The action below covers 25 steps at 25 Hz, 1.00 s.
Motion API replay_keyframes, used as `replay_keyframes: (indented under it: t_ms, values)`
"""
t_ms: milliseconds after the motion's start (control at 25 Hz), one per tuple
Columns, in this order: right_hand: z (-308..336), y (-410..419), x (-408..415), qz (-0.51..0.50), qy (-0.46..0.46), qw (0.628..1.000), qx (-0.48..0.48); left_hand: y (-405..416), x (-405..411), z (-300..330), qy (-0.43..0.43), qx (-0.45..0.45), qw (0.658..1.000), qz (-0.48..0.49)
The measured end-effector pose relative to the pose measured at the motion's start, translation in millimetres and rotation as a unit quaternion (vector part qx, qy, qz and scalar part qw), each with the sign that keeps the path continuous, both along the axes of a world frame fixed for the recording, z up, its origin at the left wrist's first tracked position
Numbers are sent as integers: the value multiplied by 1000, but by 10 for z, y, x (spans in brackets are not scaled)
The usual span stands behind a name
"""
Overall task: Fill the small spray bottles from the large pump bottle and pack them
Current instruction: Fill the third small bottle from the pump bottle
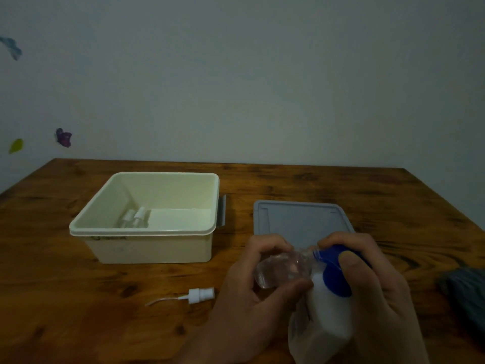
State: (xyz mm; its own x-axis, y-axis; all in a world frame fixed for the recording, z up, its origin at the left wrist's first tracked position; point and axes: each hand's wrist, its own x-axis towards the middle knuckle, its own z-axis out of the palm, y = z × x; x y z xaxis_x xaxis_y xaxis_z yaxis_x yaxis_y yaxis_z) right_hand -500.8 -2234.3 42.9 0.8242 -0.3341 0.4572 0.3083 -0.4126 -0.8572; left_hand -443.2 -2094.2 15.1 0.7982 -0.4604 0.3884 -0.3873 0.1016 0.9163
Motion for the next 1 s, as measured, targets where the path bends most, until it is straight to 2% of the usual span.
replay_keyframes:
  t_ms: [440, 600, 800, 1000]
  values:
    - [8, -5, -11, -6, -10, 1000, 25, -21, -8, 40, 17, -13, 1000, 11]
    - [8, 10, -10, 2, 0, 1000, 8, -13, -21, 34, 41, -1, 999, 8]
    - [32, -37, -24, 9, 13, 1000, 16, -30, -20, 38, 9, -9, 1000, 4]
    - [22, -33, -20, 11, 5, 1000, 20, -36, -21, 53, 29, -20, 999, 3]
